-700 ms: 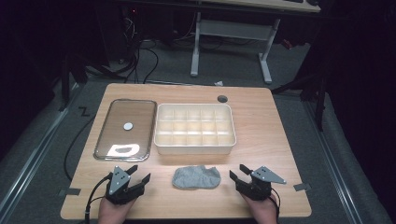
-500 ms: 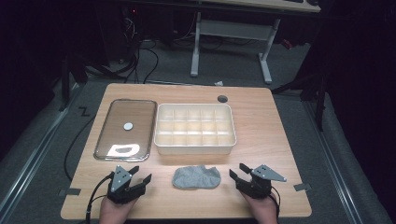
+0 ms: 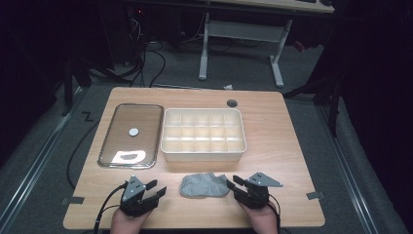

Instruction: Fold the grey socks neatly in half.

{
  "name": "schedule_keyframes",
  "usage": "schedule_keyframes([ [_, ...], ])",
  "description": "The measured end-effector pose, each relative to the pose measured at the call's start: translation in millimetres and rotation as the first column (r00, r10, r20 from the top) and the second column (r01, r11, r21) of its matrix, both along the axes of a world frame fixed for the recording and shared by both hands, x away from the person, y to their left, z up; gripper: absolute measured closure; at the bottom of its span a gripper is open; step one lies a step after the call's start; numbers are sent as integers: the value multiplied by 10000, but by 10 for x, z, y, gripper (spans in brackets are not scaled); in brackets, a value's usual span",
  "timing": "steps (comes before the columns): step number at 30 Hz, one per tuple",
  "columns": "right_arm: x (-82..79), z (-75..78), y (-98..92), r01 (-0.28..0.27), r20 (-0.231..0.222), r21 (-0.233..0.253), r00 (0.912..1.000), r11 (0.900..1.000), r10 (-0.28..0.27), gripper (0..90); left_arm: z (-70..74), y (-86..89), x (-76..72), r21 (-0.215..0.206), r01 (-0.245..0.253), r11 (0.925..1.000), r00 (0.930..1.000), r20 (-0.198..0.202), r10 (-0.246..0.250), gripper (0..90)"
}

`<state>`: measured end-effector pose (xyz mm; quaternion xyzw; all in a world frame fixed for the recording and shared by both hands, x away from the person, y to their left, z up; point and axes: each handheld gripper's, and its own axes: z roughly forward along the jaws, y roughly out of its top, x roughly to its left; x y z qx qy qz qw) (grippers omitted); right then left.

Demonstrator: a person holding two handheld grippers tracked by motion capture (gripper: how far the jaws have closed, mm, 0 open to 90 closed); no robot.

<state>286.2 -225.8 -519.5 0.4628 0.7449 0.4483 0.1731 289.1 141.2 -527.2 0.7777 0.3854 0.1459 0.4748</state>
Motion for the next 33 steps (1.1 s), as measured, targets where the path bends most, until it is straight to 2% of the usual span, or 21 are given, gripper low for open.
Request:
schedule_keyframes([
  [1, 18, -10, 32, 2, -72, -181, 10000, 9998, -4, 648, 4, -42, 1, 27, 99, 9999, 9999, 19, -99, 582],
  [2, 45, -28, 64, 87, -223, -195, 9997, 9998, -91, 646, 18, -175, -15, 122, 341, 9993, 9994, 85, -342, 619],
  [3, 45, -28, 64, 87, -223, -195, 9997, 9998, -91, 646, 18, -175, -15, 122, 341, 9993, 9994, 85, -342, 634],
  [4, 63, -59, 109, 174, -536, -362, 9984, 9992, -193, 633, 30, -264, -30, 169, 503, 9986, 9986, 182, -506, 653],
  [5, 73, -78, 124, 70, -582, -451, 9983, 9990, -96, 626, 38, -390, -39, 342, 679, 9971, 9970, 348, -691, 662],
  [6, 73, -78, 124, 70, -582, -451, 9983, 9990, -96, 626, 38, -390, -39, 342, 679, 9971, 9970, 348, -691, 666],
  [7, 78, -109, 177, -75, -842, -862, 9964, 9963, 2, 600, 41, -476, -29, 514, 685, 9963, 9964, 460, -709, 662],
  [9, 61, -108, 198, -12, -791, -946, 9969, 9955, -63, 599, 95, -683, 43, 433, 698, 9966, 9950, 687, -726, 660],
  [10, 56, -111, 207, -16, -878, -1000, 9961, 9950, -72, 597, 126, -769, 74, 544, 794, 9954, 9944, 656, -830, 671],
  [11, 56, -111, 207, -16, -878, -1000, 9961, 9950, -72, 597, 126, -769, 74, 544, 794, 9954, 9944, 656, -830, 676],
  [13, 41, -111, 222, -40, -964, -1032, 9953, 9946, -60, 585, 164, -958, 111, 933, 1049, 9901, 9918, 628, -1110, 687],
  [14, 37, -113, 213, -73, -982, -1036, 9952, 9946, -30, 566, 156, -1115, 124, 1296, 1305, 9829, 9894, 468, -1375, 700],
  [15, 37, -113, 213, -73, -982, -1036, 9952, 9946, -30, 566, 156, -1115, 124, 1296, 1305, 9829, 9894, 468, -1375, 705],
  [17, 23, -103, 191, 14, -963, -938, 9953, 9956, -105, 563, 102, -1216, 135, 1672, 1358, 9765, 9891, 330, -1432, 706],
  [21, -9, -73, 159, 42, -867, -872, 9962, 9962, -117, 567, 5, -1241, 163, 1978, 1179, 9731, 9925, 71, -1217, 723],
  [22, -5, -86, 161, 5, -991, -851, 9950, 9964, -90, 572, -28, -1239, 163, 2143, 1145, 9700, 9932, -37, -1164, 726],
  [23, -5, -86, 161, 5, -991, -851, 9950, 9964, -90, 572, -28, -1239, 163, 2143, 1145, 9700, 9932, -37, -1164, 726],
  [24, 1, -117, 183, -81, -1221, -903, 9925, 9959, -30, 572, -43, -1233, 148, 2181, 1115, 9695, 9934, 8, -1144, 724],
  [27, -14, -119, 192, 93, -1230, -834, 9922, 9965, -196, 587, -45, -1233, 136, 2273, 1091, 9677, 9936, 41, -1130, 719],
  [30, -40, -123, 208, 86, -1297, -747, 9914, 9972, -183, 674, -49, -1234, 106, 2419, 977, 9654, 9944, 163, -1047, 720],
  [33, -42, -124, 217, -1, -1296, -764, 9915, 9971, -98, 704, -49, -1240, 96, 2489, 943, 9639, 9946, 190, -1022, 721],
])
